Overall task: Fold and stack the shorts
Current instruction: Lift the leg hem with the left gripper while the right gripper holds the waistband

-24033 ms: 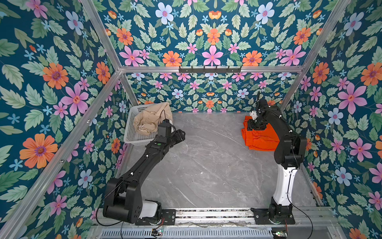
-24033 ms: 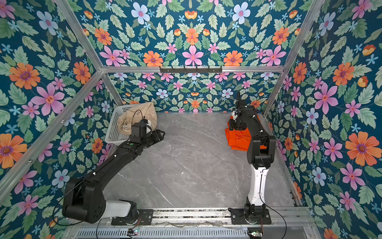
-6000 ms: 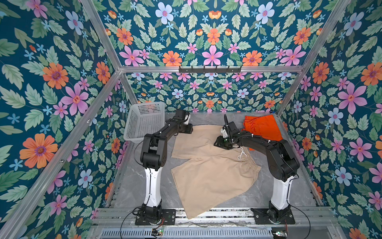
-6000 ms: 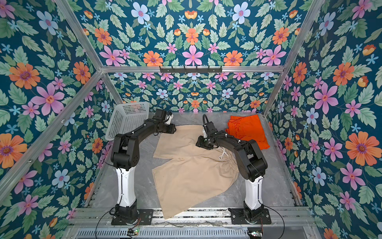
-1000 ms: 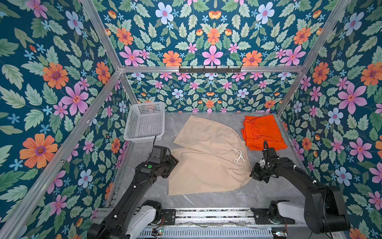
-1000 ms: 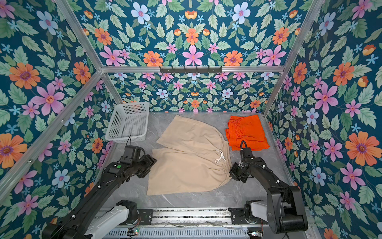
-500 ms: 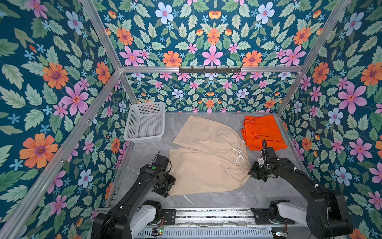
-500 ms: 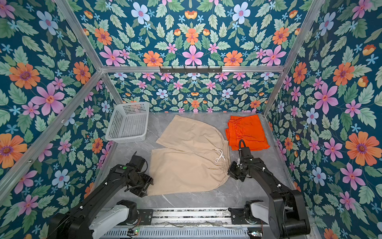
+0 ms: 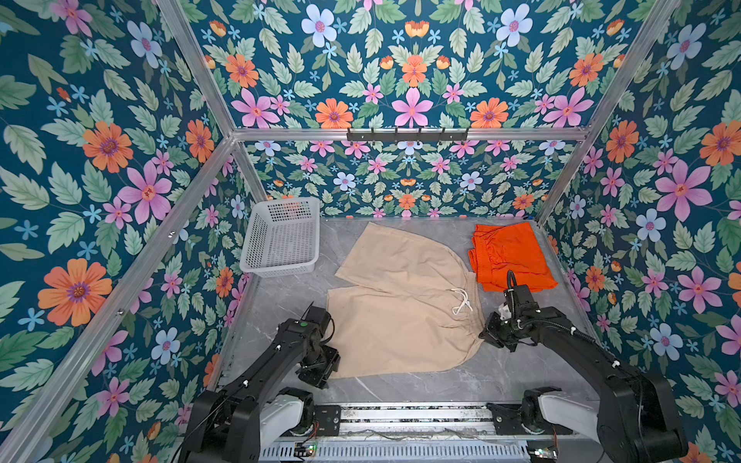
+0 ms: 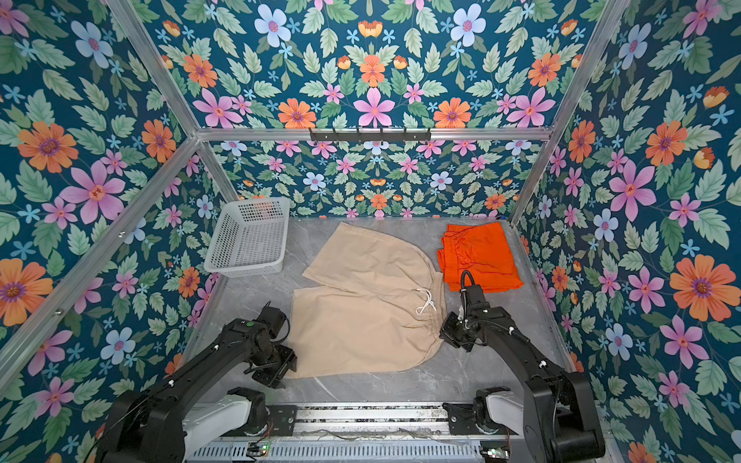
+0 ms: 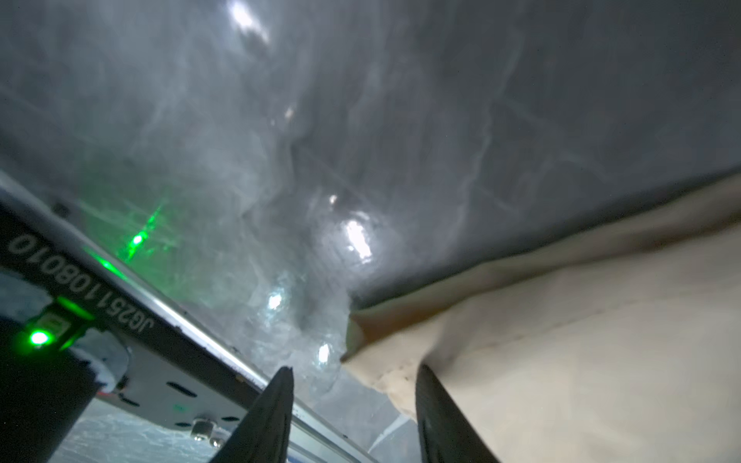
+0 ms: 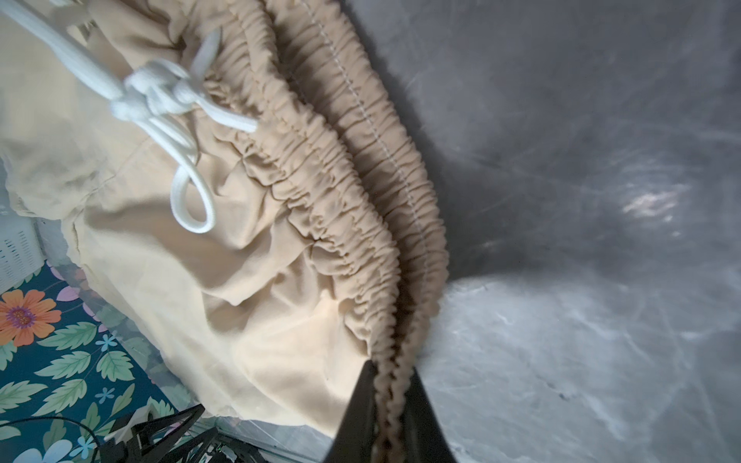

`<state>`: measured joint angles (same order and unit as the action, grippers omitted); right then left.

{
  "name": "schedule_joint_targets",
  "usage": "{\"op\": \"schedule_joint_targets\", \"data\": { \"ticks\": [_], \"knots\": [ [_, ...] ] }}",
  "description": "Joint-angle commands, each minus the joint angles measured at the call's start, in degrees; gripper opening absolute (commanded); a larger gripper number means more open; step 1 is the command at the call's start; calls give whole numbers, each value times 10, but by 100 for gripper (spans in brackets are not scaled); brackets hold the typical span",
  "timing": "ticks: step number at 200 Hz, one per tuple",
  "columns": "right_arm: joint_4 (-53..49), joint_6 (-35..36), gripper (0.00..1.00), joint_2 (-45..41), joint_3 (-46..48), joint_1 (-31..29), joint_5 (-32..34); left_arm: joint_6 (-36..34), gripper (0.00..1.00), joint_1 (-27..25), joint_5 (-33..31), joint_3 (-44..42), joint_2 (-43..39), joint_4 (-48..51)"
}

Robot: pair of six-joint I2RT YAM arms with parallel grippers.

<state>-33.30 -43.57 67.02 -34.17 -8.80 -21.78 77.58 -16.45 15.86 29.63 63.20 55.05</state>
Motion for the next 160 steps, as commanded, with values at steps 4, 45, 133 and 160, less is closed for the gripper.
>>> {"op": "schedule_joint_targets", "data": {
  "ticks": [4, 45, 133, 160],
  "knots": [
    [-5, -8, 13, -8, 0, -1, 14, -21, 48, 1, -32, -1, 17, -15],
    [-17, -11, 13, -33, 8, -1, 23, -38, 41, 1, -62, -14, 37, -38],
    [-36, -6, 9, -73, 7, -2, 24, -43, 0, 1, -111, -10, 7, -31],
    [-52, -1, 3, -98, 1, -1, 24, -48, 0, 1, -125, 13, -33, 24]
  ]
}}
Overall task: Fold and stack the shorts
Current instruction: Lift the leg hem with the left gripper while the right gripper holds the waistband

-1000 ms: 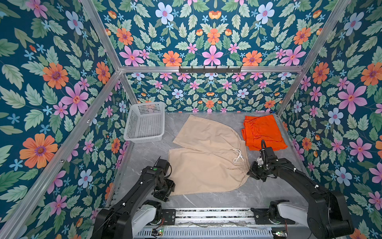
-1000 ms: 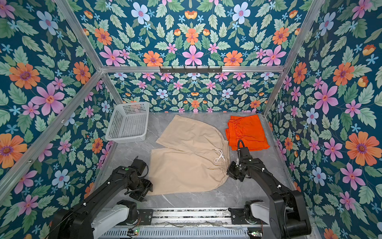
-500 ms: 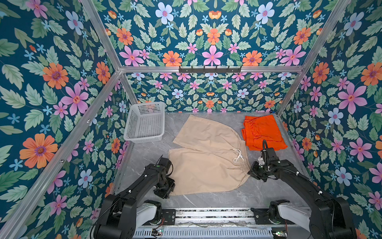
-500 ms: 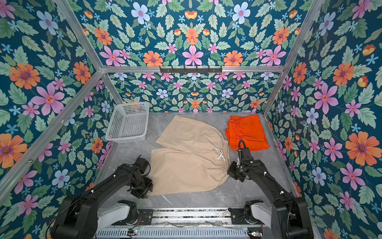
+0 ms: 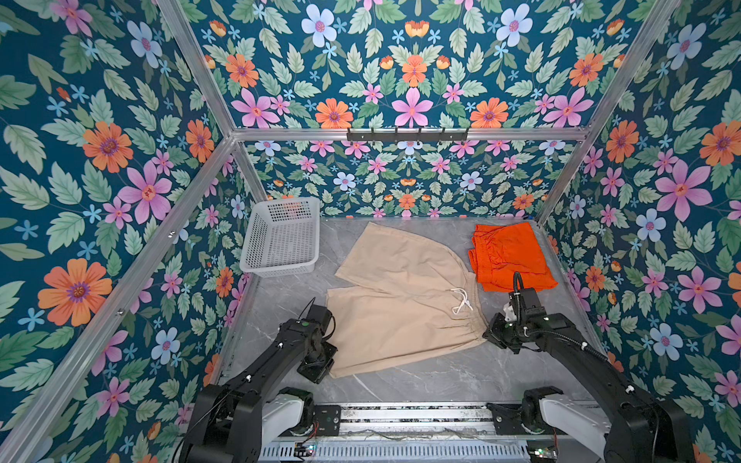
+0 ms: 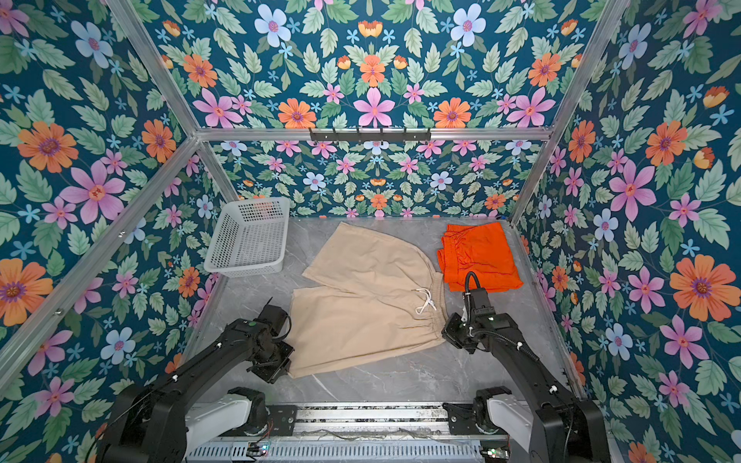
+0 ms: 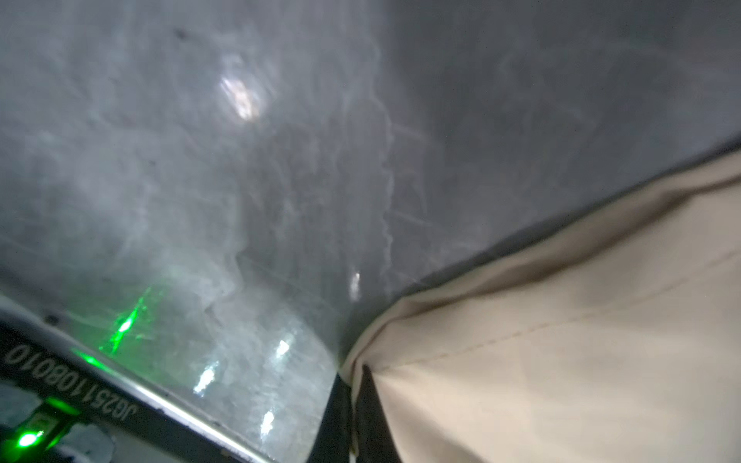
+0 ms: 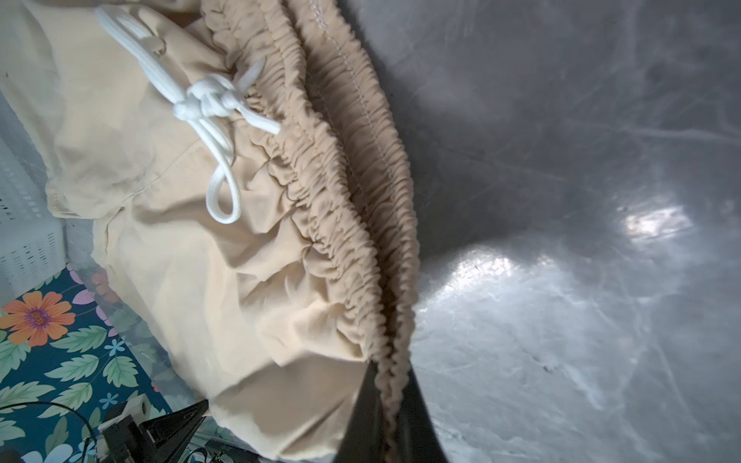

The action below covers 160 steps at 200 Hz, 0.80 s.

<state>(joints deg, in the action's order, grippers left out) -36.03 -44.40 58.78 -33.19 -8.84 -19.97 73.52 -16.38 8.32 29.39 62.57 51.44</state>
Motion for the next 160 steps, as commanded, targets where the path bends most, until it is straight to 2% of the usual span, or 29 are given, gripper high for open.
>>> {"op": "schedule_joint_targets", "data": {
  "ticks": [1, 41, 93, 122, 160],
  "knots": [
    [-27, 7, 3, -16, -9, -1, 6, -8, 0, 1, -51, 16, -29, 62],
    [-103, 25, 0, -39, -39, -21, 20, -14, 0, 0, -103, 90, -102, 124],
    [-193, -4, 0, -102, -52, -71, 38, -84, 0, 0, -219, 207, -139, 174],
    [-227, -35, 0, -129, -66, -113, 55, -154, 0, 0, -270, 270, -115, 163],
    [-250, -20, 0, -107, -134, -114, 54, -252, 0, 0, -312, 351, -49, 100]
  ]
}}
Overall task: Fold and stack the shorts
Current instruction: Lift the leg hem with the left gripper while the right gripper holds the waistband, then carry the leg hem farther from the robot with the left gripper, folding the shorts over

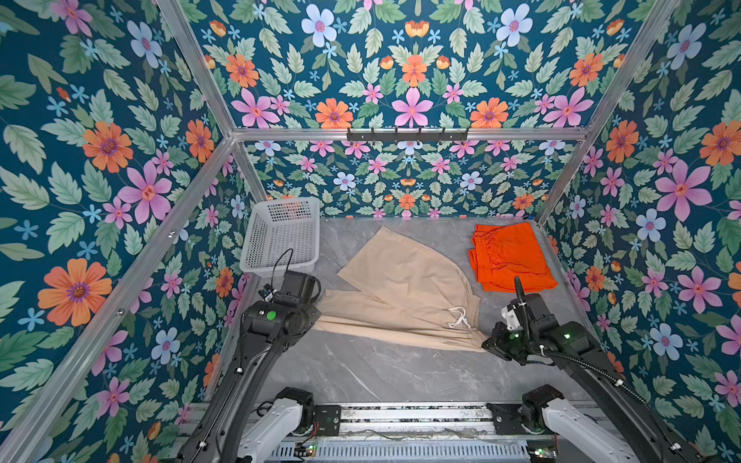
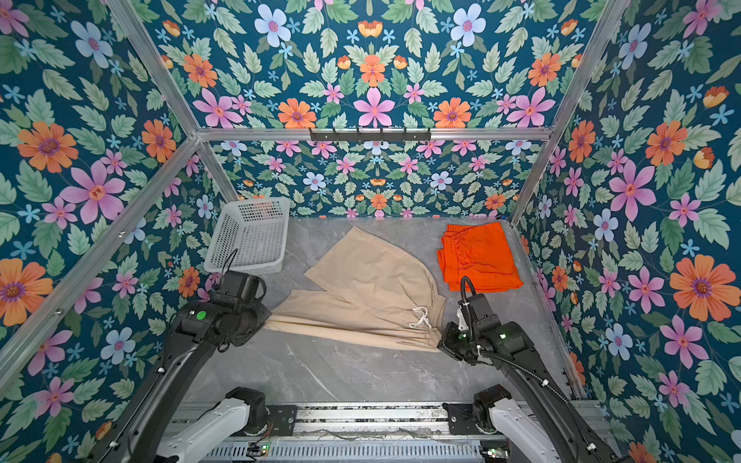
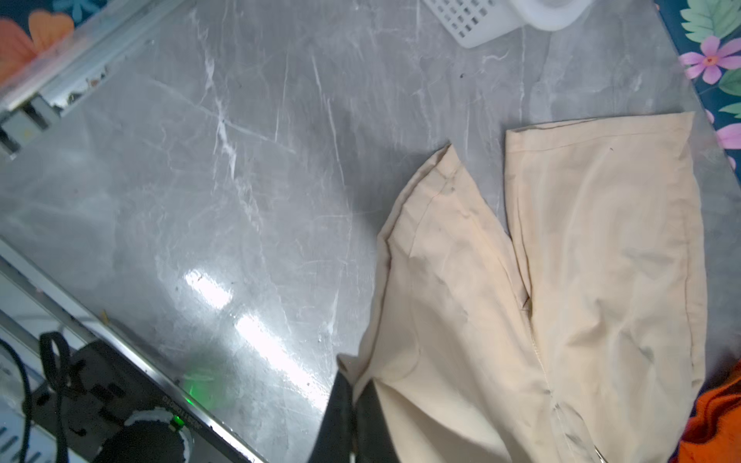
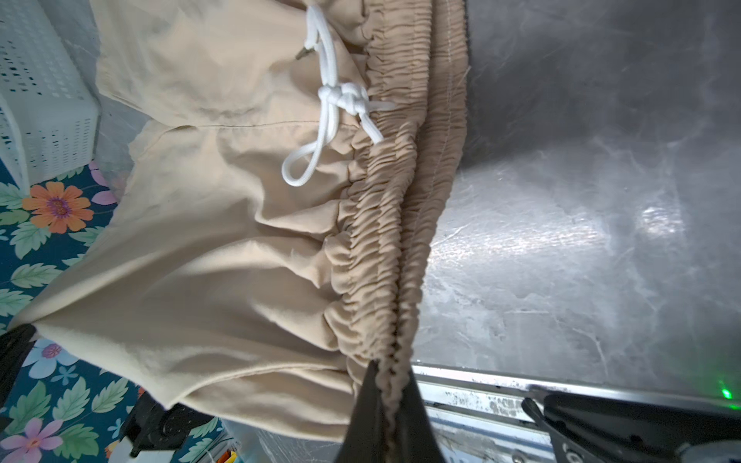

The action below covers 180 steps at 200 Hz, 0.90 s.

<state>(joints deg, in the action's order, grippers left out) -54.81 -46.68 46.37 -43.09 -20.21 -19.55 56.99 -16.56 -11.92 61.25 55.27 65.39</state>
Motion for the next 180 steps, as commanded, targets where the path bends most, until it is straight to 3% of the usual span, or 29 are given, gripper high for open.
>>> {"op": "schedule_joint_targets", "data": {
  "ticks": [1, 95, 180],
  "knots": [
    [-63, 4, 0, 19, -37, 0, 50, -88, 0, 1, -110, 35, 26, -41],
    [-45, 48, 0, 150, -143, 50, -55, -280, 0, 2, -127, 192, 217, -221],
    [-20, 54, 0, 192, -141, 82, -84, -336, 0, 2, -94, 290, 354, -314]
  ]
}}
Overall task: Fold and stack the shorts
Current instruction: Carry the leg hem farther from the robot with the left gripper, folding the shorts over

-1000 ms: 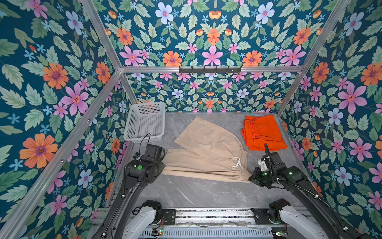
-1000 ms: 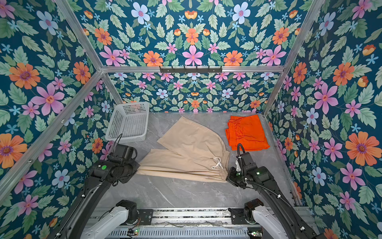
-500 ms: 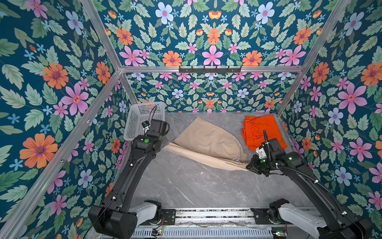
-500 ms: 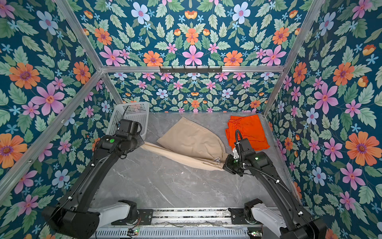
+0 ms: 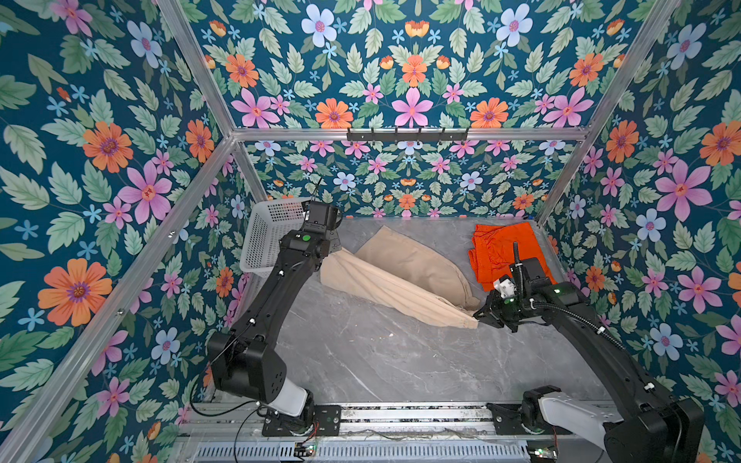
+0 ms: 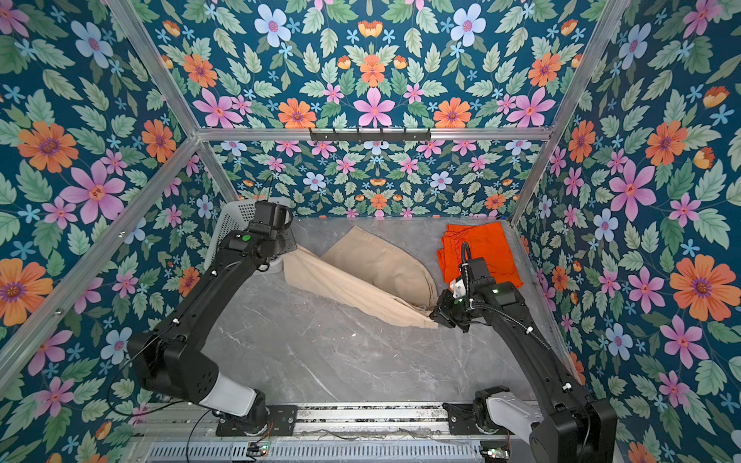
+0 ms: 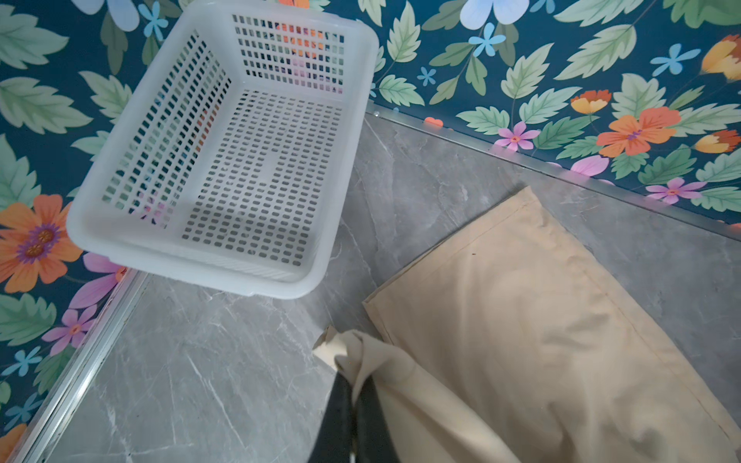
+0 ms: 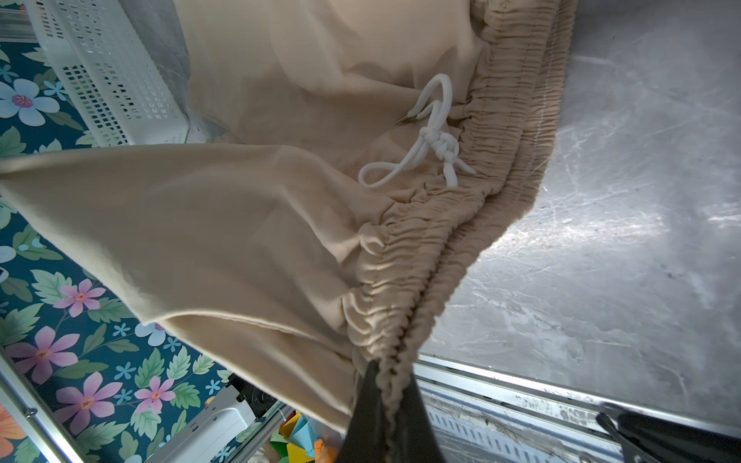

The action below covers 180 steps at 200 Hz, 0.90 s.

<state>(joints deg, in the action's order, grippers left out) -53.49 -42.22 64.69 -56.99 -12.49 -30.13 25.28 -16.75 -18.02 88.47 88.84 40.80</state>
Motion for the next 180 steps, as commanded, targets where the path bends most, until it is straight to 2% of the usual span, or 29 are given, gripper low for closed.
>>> {"op": "schedule_joint_targets", "data": {
  "ticks": [1, 51, 135, 180],
  "knots": [
    [-34, 10, 0, 9, -2, 5, 21, -19, 0, 4, -32, 19, 20, -69],
    [-15, 5, 0, 39, 8, 20, 5, -35, 0, -4, -33, 55, 78, -113],
    [46, -50, 0, 87, 61, 94, -100, -64, 0, -23, -42, 136, 191, -144],
    [63, -49, 0, 115, 71, 111, -119, -78, 0, -36, -49, 188, 247, -155]
  ]
}}
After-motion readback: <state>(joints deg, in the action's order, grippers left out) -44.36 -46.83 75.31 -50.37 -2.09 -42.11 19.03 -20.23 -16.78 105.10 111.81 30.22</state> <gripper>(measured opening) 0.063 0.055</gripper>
